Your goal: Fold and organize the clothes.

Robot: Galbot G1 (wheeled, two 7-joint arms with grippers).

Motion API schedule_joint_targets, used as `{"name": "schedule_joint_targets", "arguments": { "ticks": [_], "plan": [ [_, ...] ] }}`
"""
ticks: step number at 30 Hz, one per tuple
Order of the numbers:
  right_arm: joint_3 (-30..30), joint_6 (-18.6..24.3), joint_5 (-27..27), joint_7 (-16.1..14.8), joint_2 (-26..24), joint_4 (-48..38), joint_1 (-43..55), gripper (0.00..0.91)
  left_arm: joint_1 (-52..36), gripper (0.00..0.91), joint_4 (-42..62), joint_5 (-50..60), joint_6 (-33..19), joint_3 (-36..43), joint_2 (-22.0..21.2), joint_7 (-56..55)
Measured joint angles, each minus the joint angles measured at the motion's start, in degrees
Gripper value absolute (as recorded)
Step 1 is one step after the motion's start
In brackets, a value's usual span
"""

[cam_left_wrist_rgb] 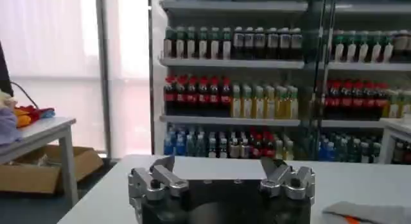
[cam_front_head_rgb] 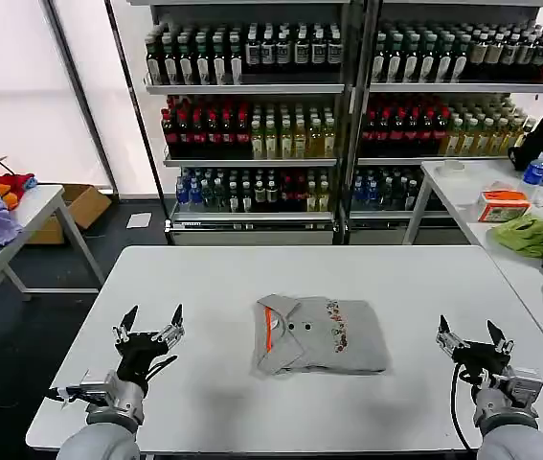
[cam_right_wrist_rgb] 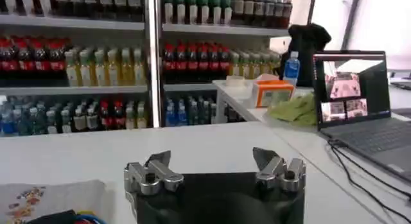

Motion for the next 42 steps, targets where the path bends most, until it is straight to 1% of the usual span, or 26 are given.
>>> {"name": "schedule_joint_targets", "arguments": {
  "ticks": [9,22,42],
  "plan": [
    [-0.1,0.4,-1.5,-0.6,1.1,0.8,0.5,0.907,0.2,0.907,-0.1,0.5,-1.2,-0.6,-0.4,1.3],
    [-0.2,0.6,-1.9,-0.8,0.6,0.8,0.4,0.907,1.0,0.907,-2.0,2.5,-2.0,0.4,-1.2,1.5],
    [-1.3,0.3,-2.3,-0.5,0.6,0.6,1.3,0.907,1.9,0.907,-3.6,3.6,-2.1,0.6,-1.3,0.4]
  ]
}}
